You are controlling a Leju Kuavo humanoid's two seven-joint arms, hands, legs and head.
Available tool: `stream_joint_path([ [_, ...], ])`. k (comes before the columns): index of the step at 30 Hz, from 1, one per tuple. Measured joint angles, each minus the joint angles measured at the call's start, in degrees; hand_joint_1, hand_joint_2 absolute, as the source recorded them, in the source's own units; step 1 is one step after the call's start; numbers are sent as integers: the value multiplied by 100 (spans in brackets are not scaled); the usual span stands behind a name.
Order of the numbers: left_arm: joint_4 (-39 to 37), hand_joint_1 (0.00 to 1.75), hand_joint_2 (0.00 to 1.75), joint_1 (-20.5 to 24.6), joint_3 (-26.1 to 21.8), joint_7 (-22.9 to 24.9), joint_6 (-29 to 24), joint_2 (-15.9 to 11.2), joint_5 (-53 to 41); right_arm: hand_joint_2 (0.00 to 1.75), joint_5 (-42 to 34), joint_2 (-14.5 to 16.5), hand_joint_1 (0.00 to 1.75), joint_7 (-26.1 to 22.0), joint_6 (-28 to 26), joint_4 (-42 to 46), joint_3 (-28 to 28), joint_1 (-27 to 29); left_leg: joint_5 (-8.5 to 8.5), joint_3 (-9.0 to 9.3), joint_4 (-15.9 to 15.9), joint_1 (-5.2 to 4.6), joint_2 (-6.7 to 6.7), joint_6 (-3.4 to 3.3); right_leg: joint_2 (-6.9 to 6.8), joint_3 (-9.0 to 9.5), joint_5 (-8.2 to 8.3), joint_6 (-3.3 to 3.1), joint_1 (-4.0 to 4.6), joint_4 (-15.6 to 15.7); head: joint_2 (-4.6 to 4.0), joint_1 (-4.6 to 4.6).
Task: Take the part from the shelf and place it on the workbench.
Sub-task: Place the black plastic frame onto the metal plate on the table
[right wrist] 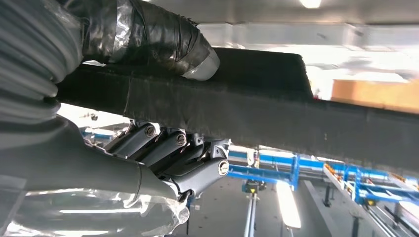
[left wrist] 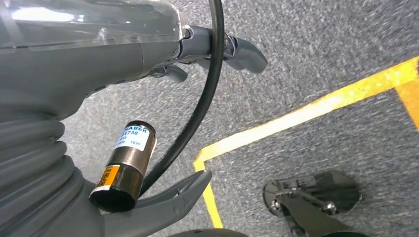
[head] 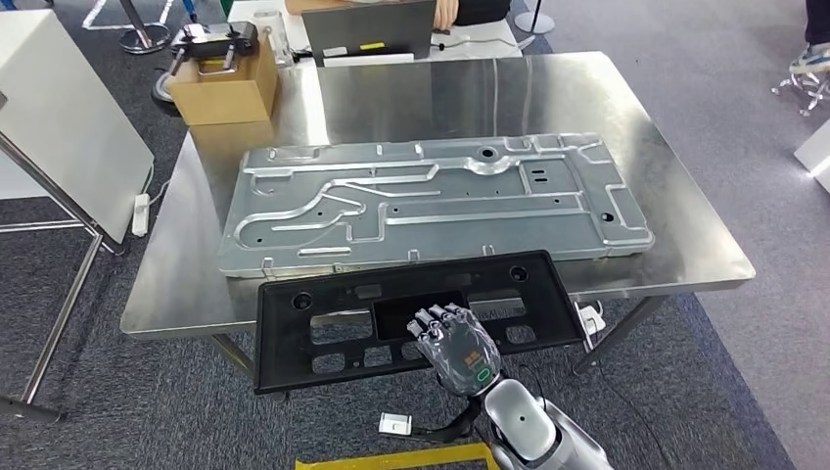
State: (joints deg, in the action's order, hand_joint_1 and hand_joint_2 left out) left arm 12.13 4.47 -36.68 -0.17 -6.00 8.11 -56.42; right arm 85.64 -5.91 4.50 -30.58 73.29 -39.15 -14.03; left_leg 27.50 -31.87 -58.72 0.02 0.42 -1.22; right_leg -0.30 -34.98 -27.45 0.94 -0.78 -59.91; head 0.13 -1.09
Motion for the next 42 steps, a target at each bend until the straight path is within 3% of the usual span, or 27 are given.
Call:
stream_joint_path([
  [2, 0, 0, 175, -1, 0, 1, 0, 2, -3, 175, 0, 1, 162, -2, 6, -6, -2, 0, 21, 29, -50, 3, 5, 84, 25, 75, 43, -103, -6, 32, 0, 0],
  [4, 0, 0, 175, 6, 0, 0, -1, 2, -4, 175, 2, 5, 162, -2, 7, -8, -2, -15, 108, -74, -340, 21, -2, 134, 36, 183, 22, -183, -18, 56, 0, -1],
  [8, 0, 0, 175, 4, 2, -1, 1, 8, -5, 175, 8, 12, 162, -3, 8, -16, -2, -31, 560, -868, -1551, 43, -7, 197, 56, 328, -110, -246, -3, 65, 0, -4],
  [9, 0, 0, 175, -10, 2, -1, 0, 9, -5, 175, 9, 12, 162, -5, 9, -20, -3, -28, 543, -971, -1579, 44, -7, 187, 72, 380, -156, -245, 2, 65, 0, -5],
  [10, 0, 0, 175, -23, 2, -1, -1, 9, -5, 175, 10, 12, 162, -7, 9, -23, -3, -27, 421, -978, -1426, 43, -8, 168, 88, 440, -201, -241, 7, 66, 0, -5],
  [12, 0, 0, 175, -41, 2, -1, -1, 5, -5, 175, 13, 12, 162, -11, 9, -27, -4, -30, -100, -787, -695, 19, -19, 90, 104, 575, -308, -222, 13, 69, 0, -1],
  [14, 0, 0, 175, -34, 2, -1, 1, -3, -6, 175, 27, 12, 162, -14, 19, -33, -5, -39, -358, -621, -175, -34, -34, 16, 122, 663, -406, -165, 10, 98, 0, 2],
  [18, -1, 0, 175, -38, 2, 6, 11, -1, -16, 175, 138, 5, 162, -62, 106, -37, -25, -96, -347, -348, 75, -40, -61, -106, 116, 771, -370, -37, 7, -77, 0, 7],
  [20, -1, 0, 175, -33, 1, 3, 22, 8, -24, 175, 221, -14, 162, -78, 188, -39, -49, -190, -308, -184, 118, -20, -52, -161, 94, 545, -451, 7, 1, -526, 0, 7],
  [22, 0, 0, 175, -31, 0, -1, 39, 11, -40, 175, 281, -60, 162, -73, 265, -40, -91, -289, -228, -91, 123, -20, -55, -189, 83, 101, -727, 62, -3, -1134, 0, 9],
  [24, -1, 0, 175, -41, 0, -3, 59, 17, -57, 175, 312, -128, 162, -57, 330, -39, -133, -368, -126, 17, 124, -19, -65, -189, 74, -255, -926, 98, -7, -1380, 0, 10],
  [25, -1, 0, 175, -54, 0, -3, 66, 24, -61, 175, 317, -159, 162, -51, 351, -38, -148, -406, -73, 83, 124, -18, -70, -181, 67, -314, -845, 99, -8, -1248, 0, 10],
  [28, -4, 0, 175, -89, -1, -5, 82, 46, -63, 175, 321, -224, 162, -38, 392, -26, -173, -505, 85, 262, 121, -17, -75, -123, 18, -162, -36, 42, 5, -272, 0, 12],
  [29, -5, 0, 175, -87, -2, -8, 84, 50, -63, 175, 319, -236, 162, -34, 406, -22, -182, -524, 132, 292, 125, -21, -79, -88, -2, -110, 127, 1, 22, -60, 0, 14],
  [30, -7, 0, 175, -86, -2, -11, 85, 52, -63, 175, 315, -244, 162, -29, 418, -17, -191, -535, 163, 323, 118, -26, -82, -48, -13, -88, 207, -48, 33, 43, 0, 18],
  [33, -6, 0, 175, -85, -4, -16, 81, 48, -66, 175, 294, -255, 162, 0, 434, -7, -222, -543, 195, 367, 9, -28, -74, 58, 24, 3, 188, -175, 25, 77, 0, 23],
  [35, -6, 0, 175, -76, -6, -16, 75, 43, -68, 175, 281, -256, 162, 26, 434, -3, -241, -547, 284, 152, -403, -11, -68, 118, 35, 106, 141, -244, 13, 90, 0, 21],
  [38, -7, 0, 175, -81, -10, -31, 73, 45, -94, 175, 263, -255, 162, 45, 434, -8, -266, -521, 678, -531, -1364, 17, -65, 184, 43, 230, 17, -278, 13, 95, 0, 20],
  [39, -7, 0, 175, -95, -10, -51, 73, 46, -112, 175, 258, -255, 162, 49, 433, -12, -271, -501, 761, -694, -1487, 21, -65, 187, 52, 288, -35, -275, 13, 96, 0, 20],
  [40, -7, 0, 175, -112, -9, -74, 73, 48, -132, 175, 254, -255, 162, 55, 431, -16, -275, -480, 737, -774, -1423, 22, -65, 177, 62, 358, -92, -270, 14, 96, 0, 20],
  [41, -7, 0, 175, -129, -9, -99, 73, 48, -151, 175, 251, -255, 162, 63, 430, -20, -279, -464, 589, -771, -1190, 21, -65, 156, 70, 436, -152, -262, 17, 96, 0, 20],
  [42, -7, 0, 175, -143, -9, -114, 72, 47, -162, 175, 250, -255, 162, 68, 428, -23, -281, -454, 306, -708, -829, 14, -65, 117, 74, 497, -213, -252, 18, 101, 0, 20],
])
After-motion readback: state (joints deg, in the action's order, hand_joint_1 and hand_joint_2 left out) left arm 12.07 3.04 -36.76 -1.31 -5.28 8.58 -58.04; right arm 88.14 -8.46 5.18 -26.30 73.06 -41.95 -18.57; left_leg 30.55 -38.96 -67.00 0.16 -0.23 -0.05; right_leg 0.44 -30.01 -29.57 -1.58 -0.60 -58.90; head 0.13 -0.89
